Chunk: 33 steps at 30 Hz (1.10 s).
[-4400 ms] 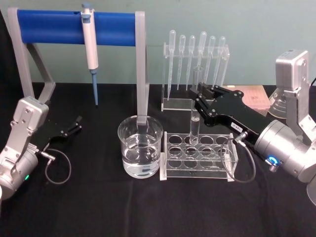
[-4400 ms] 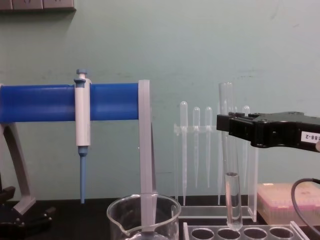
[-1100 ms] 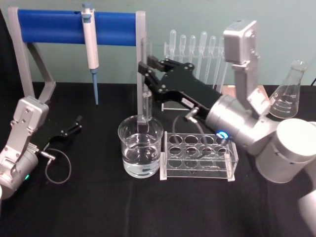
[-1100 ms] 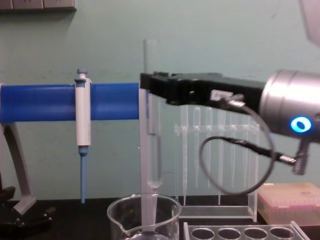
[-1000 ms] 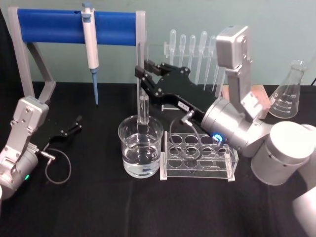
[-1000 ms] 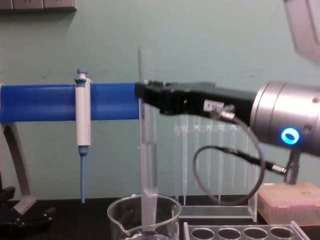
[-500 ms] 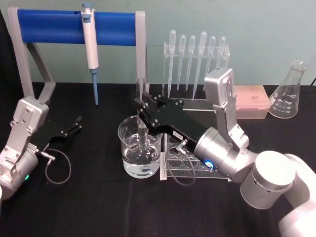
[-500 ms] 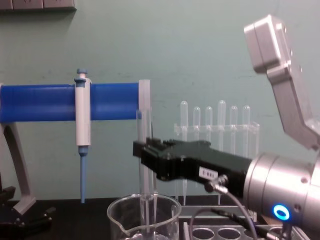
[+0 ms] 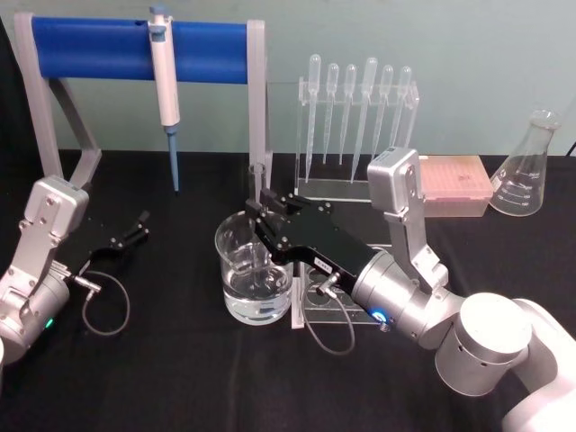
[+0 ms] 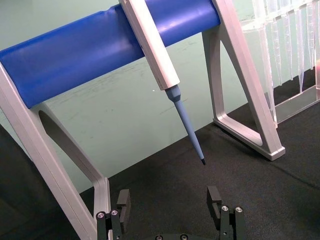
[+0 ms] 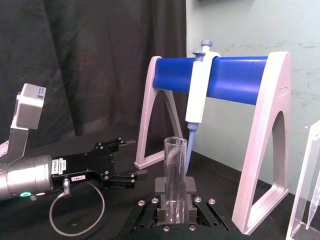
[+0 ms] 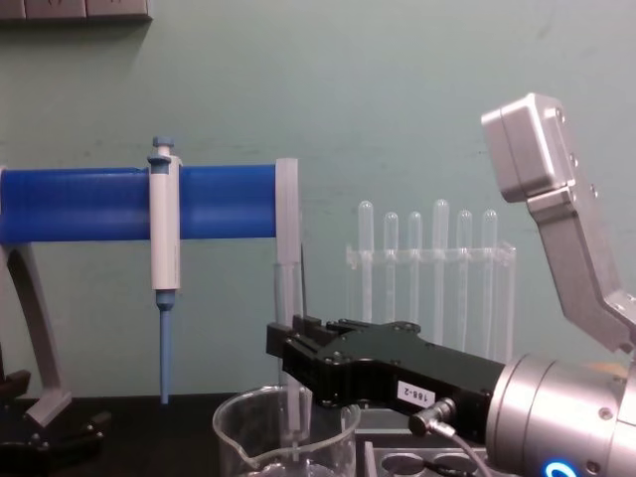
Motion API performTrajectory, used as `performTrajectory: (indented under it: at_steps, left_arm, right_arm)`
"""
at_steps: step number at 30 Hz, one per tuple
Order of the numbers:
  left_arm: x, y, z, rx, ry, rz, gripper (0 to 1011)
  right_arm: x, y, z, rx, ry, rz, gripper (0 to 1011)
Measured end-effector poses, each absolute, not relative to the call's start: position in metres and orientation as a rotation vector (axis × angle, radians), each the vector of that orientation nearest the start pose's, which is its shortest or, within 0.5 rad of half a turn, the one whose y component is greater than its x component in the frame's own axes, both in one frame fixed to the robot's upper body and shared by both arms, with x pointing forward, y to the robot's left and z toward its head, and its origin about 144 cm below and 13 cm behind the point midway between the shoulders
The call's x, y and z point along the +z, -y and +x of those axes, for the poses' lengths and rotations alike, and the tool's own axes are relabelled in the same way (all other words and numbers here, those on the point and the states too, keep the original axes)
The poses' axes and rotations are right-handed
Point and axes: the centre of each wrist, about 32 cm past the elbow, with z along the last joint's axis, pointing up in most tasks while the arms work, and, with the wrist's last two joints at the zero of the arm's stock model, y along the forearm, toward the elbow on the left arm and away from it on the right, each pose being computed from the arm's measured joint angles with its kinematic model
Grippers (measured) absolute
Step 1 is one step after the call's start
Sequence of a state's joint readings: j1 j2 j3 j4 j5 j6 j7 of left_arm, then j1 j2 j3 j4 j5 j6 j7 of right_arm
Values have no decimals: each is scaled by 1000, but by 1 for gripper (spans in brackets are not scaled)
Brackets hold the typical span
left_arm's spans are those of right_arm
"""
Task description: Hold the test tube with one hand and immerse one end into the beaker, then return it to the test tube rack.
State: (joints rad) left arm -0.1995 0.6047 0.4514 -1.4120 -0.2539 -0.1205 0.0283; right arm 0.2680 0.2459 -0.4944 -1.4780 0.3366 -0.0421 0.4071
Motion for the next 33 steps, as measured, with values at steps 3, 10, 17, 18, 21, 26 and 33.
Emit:
performTrajectory:
  at_steps: [3,10,17,18,21,26,33]
  left_arm:
    - [1140,-310,489,1248,285,304,1000]
    - [1140,-310,489,1248,285,304,1000]
    - [1140,-310,489,1248,285,304,1000]
    - [1140,-310,489,1248,285,304,1000]
    - [1140,-310,489,1248,285,304,1000]
    - [1140,-310,489,1248,285,304,1000]
    - [1140,-310,489,1248,285,304,1000]
  right_arm:
    - [1173,156,502,-710,58,51,222]
    - [1173,156,501,-707,61,40,222]
    - [1173,156,501,-707,60,41,222]
    - [1173,156,501,-708,60,41,222]
    - [1174,156,502,-708,60,42,222]
    - [1174,156,502,-708,59,43,222]
    - [1173,157,502,-708,59,43,222]
